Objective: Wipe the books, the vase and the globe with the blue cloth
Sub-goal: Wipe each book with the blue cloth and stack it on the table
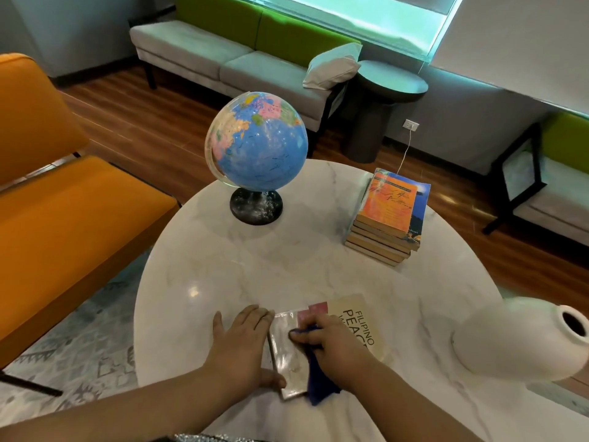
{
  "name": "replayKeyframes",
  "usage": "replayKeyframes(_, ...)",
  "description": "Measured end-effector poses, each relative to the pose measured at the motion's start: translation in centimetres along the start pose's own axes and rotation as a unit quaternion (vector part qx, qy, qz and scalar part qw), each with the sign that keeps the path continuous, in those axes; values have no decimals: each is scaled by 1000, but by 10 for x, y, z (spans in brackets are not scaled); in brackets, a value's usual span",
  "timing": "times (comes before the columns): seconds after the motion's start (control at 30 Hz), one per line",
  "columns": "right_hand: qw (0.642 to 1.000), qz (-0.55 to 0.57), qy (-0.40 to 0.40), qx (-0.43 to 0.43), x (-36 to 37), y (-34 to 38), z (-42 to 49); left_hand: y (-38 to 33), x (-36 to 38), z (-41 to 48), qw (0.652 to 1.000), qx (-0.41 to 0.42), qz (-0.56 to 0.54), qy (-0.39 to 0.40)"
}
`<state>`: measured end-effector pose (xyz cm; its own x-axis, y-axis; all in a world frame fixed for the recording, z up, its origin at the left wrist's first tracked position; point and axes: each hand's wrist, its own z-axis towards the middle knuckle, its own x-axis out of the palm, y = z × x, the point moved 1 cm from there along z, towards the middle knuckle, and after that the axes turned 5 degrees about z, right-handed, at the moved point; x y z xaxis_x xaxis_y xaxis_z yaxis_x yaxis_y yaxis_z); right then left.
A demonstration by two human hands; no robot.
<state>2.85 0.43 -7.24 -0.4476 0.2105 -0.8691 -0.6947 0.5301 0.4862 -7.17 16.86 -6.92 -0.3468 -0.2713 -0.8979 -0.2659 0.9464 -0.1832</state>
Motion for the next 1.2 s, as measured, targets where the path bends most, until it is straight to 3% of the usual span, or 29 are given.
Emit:
replayKeyframes(0.1,998,-1,36,53,-5,8,13,2,0,0,1000,-6,-11,-8)
replayKeyframes(0.23,994,0,104,17,-2,15,12,2,0,-1,1000,-11,-4,-12)
replayKeyframes(0.4,997,2,74,34,-6,11,24,-2,-3,-2,1000,-25,9,-5)
replayKeyframes(0.57,994,14,102,-24,2,20,23,-2,-2,-4,999,-45,10,-5)
replayKeyframes(0.7,999,5,52,-7,-7,5,28,-3,-5,-4,999,-44,24,-7)
replayKeyframes(0.9,991,14,125,-50,0,18,25,1,-1,-5,999,-33,27,-15)
replayKeyframes(1.07,995,34,91,-18,-11,10,24,0,-2,-5,999,-34,30,-15)
replayKeyframes(1.2,986,9,144,-80,-1,22,18,0,-1,-5,999,-28,32,-10)
